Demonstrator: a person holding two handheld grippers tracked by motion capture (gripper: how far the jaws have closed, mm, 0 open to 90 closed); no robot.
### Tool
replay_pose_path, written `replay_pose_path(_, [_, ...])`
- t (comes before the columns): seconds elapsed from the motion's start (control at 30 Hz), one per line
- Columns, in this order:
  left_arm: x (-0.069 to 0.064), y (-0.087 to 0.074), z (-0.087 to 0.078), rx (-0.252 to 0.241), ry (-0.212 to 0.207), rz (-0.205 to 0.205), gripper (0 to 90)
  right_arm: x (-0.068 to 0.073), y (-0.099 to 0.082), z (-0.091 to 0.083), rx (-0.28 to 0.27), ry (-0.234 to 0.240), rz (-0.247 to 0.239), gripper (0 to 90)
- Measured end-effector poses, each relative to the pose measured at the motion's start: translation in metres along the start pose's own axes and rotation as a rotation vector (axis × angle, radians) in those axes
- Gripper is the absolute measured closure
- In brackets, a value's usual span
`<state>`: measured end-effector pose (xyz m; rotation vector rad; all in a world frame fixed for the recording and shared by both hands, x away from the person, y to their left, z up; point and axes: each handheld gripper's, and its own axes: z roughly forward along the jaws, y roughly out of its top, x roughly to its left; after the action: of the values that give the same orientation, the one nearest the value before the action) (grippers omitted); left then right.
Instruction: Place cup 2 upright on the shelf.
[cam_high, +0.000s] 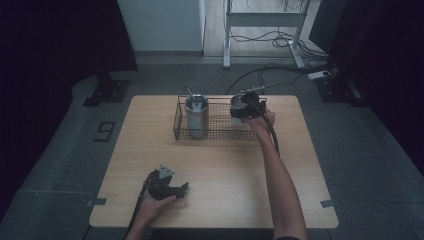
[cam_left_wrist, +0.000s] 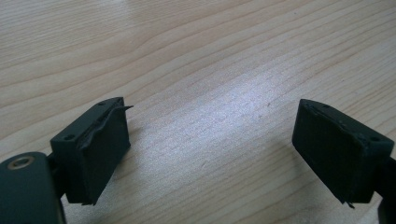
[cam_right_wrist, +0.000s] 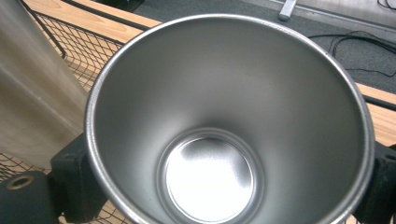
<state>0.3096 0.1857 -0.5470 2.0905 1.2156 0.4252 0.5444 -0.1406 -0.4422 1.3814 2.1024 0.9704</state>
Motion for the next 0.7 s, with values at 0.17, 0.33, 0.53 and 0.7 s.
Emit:
replay_pose_path(0.17, [0.000,0.000,0.000,0.000,0.000,0.001,11.0,-0.001,-0.002,0.005,0.015,-0.010,-0.012,7.4])
replay_pose_path(0.33, [0.000,0.000,0.000,0.001,0.001,0.001,11.0,-0.002,-0.004,0.012,0.036,-0.013,-0.016,7.4])
replay_pose_path(0.53, [0.000,0.000,0.000,0.000,0.002,0.002,11.1,-0.003,-0.008,0.019,0.060,-0.026,-0.026,7.4])
replay_pose_path(0.7, [0.000,0.000,0.000,0.000,0.003,0.003,11.0,-0.003,-0.009,0.024,0.072,-0.028,-0.029,7.4])
